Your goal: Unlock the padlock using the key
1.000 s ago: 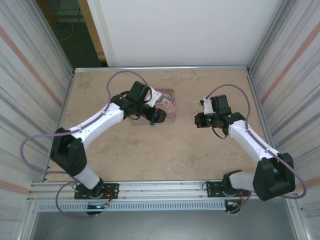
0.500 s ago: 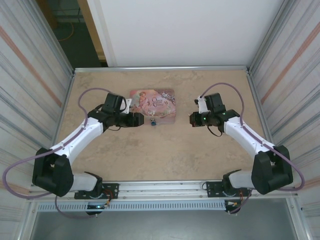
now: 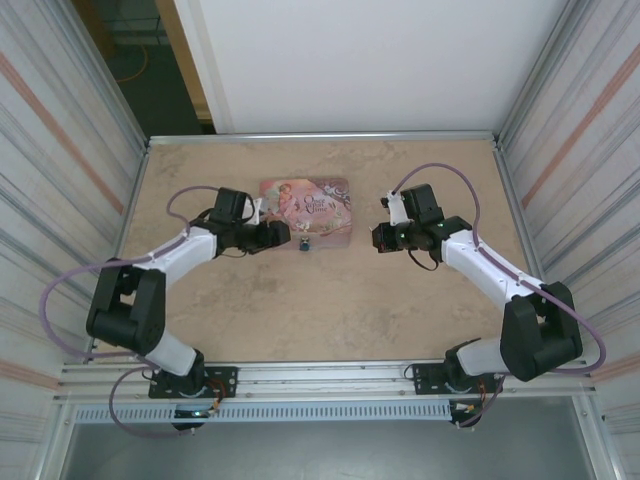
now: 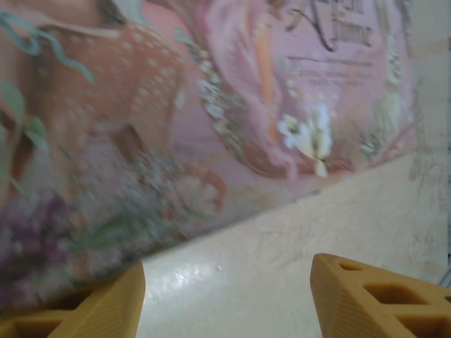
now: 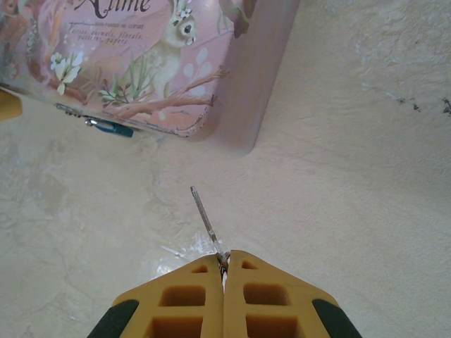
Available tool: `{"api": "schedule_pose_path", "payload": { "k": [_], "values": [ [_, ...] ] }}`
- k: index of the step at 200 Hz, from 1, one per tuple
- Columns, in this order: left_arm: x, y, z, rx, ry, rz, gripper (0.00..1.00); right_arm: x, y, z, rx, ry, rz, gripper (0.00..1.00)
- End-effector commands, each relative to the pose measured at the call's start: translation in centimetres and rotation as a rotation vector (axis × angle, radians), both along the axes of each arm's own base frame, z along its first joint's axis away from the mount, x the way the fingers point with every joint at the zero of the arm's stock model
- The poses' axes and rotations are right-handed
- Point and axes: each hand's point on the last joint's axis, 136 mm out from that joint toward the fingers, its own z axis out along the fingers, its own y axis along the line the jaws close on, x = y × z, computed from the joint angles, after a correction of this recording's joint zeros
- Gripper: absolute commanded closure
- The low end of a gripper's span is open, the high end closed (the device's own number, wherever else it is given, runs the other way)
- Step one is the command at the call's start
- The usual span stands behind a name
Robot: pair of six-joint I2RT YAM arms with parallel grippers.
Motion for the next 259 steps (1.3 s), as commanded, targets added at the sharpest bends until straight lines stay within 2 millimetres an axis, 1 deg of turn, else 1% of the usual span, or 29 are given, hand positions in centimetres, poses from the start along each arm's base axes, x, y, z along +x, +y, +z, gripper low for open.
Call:
{"api": "schedule_pose_path", "payload": {
  "k": [1, 39, 54, 68, 83, 104, 121, 153, 183, 203, 220, 238, 259],
  "values": [
    [3.0, -0.3, 1.6, -0.032, -0.078, -0.009, 0.36, 0.5, 0.5, 1.4, 0.020, -0.021, -0.009, 1.00],
    [6.7, 0.6, 1.4, -0.027, -0.110, 0.000, 0.36, 0.2, 0.4, 1.6, 0.022, -0.027, -0.006, 1.00],
    [8.0, 0.7, 1.7, -0.019, -0.124, -0.007, 0.36, 0.1, 0.4, 1.6, 0.026, -0.026, -0.003, 1.00],
    [8.8, 0.5, 2.1, -0.013, -0.141, -0.022, 0.36, 0.0, 0.5, 1.6, 0.031, -0.027, 0.001, 1.00],
    [9.2, 0.5, 2.7, -0.012, -0.163, -0.027, 0.36, -0.1, 0.5, 1.6, 0.038, -0.027, 0.005, 1.00],
    [8.6, 0.7, 3.5, -0.004, -0.203, -0.029, 0.36, -0.1, 1.0, 1.7, 0.057, -0.034, 0.027, 1.00],
    [7.6, 1.1, 4.1, 0.007, -0.240, -0.033, 0.36, -0.1, 1.6, 1.8, 0.074, -0.042, 0.063, 1.00],
    [4.8, 1.6, 4.9, 0.033, -0.328, -0.066, 0.36, 0.2, 2.7, 1.9, 0.084, -0.064, 0.139, 1.00],
    [2.1, 1.4, 5.4, 0.041, -0.422, -0.118, 0.34, 0.9, 4.7, 2.2, 0.127, -0.083, 0.224, 1.00],
    [0.9, 1.4, 5.3, 0.050, -0.460, -0.148, 0.33, 1.9, 6.1, 2.5, 0.169, -0.085, 0.256, 1.00],
    [0.5, 1.2, 5.3, 0.053, -0.491, -0.174, 0.33, 3.0, 7.3, 2.8, 0.214, -0.081, 0.269, 1.00],
    [0.6, 0.8, 5.3, 0.054, -0.533, -0.202, 0.33, 4.5, 8.3, 2.9, 0.251, -0.072, 0.255, 1.00],
    [1.1, 0.4, 5.0, 0.066, -0.575, -0.226, 0.32, 6.4, 9.0, 2.4, 0.268, -0.057, 0.213, 1.00]
  ]
}}
